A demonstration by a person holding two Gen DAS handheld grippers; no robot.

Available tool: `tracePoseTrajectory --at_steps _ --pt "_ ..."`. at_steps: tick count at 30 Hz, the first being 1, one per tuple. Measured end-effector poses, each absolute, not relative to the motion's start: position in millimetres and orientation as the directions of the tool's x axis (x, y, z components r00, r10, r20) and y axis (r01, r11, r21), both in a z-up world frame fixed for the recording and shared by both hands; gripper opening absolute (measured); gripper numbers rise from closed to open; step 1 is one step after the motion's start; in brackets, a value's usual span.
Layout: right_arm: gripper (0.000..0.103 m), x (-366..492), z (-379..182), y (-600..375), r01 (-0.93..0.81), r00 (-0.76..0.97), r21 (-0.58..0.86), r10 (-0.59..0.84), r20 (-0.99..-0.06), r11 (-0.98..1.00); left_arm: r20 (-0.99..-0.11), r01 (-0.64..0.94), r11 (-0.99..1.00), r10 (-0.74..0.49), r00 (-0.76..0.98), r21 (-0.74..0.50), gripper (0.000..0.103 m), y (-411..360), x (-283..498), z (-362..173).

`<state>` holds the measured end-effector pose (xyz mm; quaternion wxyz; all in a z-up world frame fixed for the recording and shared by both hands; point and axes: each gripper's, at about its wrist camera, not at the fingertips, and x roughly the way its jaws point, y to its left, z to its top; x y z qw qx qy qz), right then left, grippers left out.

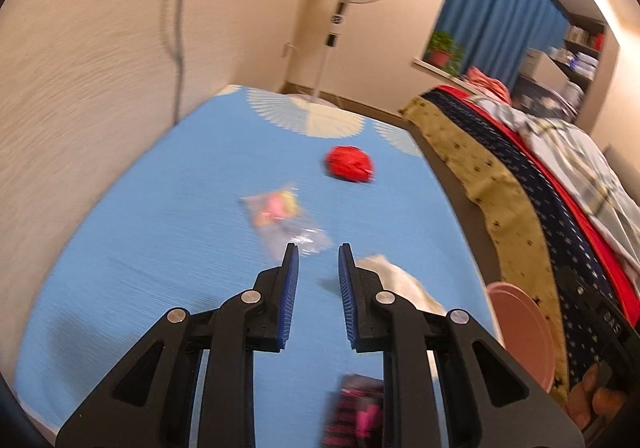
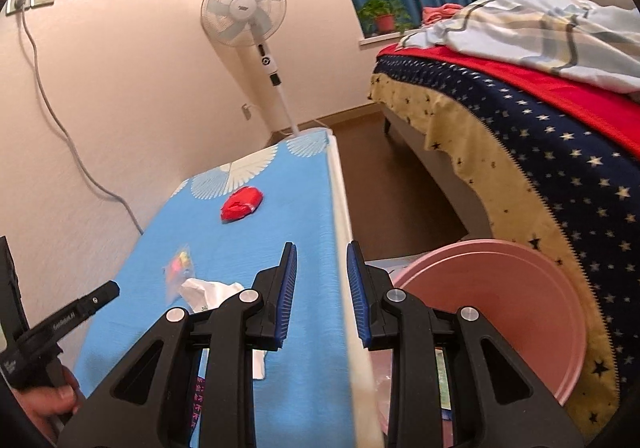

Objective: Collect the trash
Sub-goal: 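Move both tools back over the blue mattress toward the clear bag and white bag, then close left tool on the clear candy bag while right tool closes on the white plastic bag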

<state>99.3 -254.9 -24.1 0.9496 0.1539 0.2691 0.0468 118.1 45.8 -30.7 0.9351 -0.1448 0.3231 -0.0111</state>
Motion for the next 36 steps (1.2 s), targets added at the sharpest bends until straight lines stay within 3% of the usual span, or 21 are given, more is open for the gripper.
tracePoseTrajectory --at_steps 6,18,22,28,32,34,36 --pt "0.028 117 -32 -238 -0.053 0.835 0.312 0.214 -0.507 0.948 -0.626 -0.121 0.950 -0.090 0.775 -0.287 0.020 60 134 -47" --pt "0.028 147 -75 -193 -0.172 0.696 0.290 0.325 -0.640 0.941 -0.674 -0.149 0.954 -0.069 0.736 -0.260 0.020 62 161 -76" --pt "0.034 154 -87 -181 -0.192 0.653 0.279 0.335 -0.679 0.941 -0.682 -0.153 0.957 -0.059 0.729 -0.245 0.023 64 169 -80" --pt "0.033 161 -101 -164 -0.228 0.592 0.255 0.341 -0.730 0.940 -0.698 -0.154 0.962 -0.051 0.714 -0.227 0.027 65 184 -86" --pt "0.023 164 -101 -159 -0.236 0.587 0.227 0.325 -0.742 0.945 -0.709 -0.152 0.962 -0.058 0.703 -0.229 0.034 63 194 -89" --pt "0.011 164 -100 -159 -0.239 0.591 0.222 0.323 -0.739 0.945 -0.715 -0.150 0.963 -0.058 0.697 -0.224 0.043 59 199 -90" --pt "0.009 165 -99 -159 -0.243 0.597 0.218 0.323 -0.734 0.945 -0.721 -0.147 0.964 -0.061 0.690 -0.222 0.047 56 204 -92"
